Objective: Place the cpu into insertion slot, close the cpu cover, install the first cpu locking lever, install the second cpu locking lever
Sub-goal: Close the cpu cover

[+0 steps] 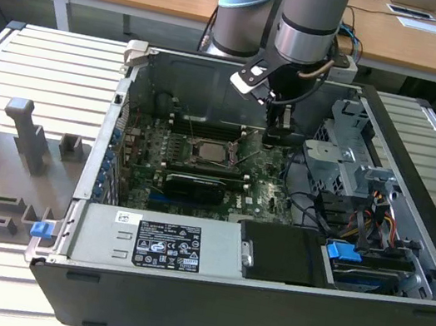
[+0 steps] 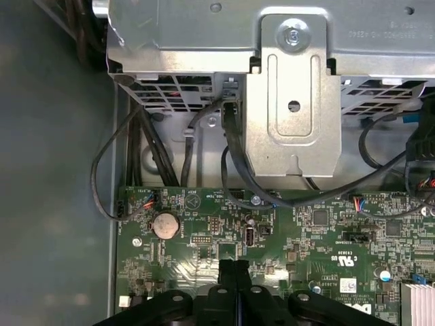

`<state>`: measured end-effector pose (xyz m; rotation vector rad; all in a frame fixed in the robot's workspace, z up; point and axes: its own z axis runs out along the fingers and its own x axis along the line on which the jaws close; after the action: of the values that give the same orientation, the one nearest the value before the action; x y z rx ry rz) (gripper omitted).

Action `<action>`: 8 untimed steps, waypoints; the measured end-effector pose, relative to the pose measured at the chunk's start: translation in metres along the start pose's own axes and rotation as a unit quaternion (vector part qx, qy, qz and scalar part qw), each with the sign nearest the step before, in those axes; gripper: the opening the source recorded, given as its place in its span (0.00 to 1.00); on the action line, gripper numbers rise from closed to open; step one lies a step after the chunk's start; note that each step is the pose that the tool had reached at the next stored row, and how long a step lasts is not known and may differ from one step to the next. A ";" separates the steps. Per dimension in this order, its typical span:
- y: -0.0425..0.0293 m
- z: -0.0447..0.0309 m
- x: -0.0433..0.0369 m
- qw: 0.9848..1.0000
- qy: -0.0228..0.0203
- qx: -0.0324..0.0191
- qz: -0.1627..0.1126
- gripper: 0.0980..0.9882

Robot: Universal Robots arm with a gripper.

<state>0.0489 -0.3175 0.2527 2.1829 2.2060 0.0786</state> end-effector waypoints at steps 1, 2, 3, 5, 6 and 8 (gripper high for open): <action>-0.0012 0.0000 0.0000 1.000 0.000 0.000 0.000 0.01; -0.0017 0.0000 0.0000 1.000 0.000 0.000 0.000 0.01; -0.0017 -0.0001 0.0001 1.000 0.000 0.000 0.000 0.01; -0.0020 -0.0001 0.0001 1.000 0.000 0.000 0.000 0.01; -0.0022 -0.0001 0.0001 1.000 0.000 0.000 0.000 0.01; -0.0029 -0.0001 0.0001 1.000 0.000 0.000 0.000 0.01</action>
<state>0.0461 -0.3174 0.2527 2.1820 2.2070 0.0789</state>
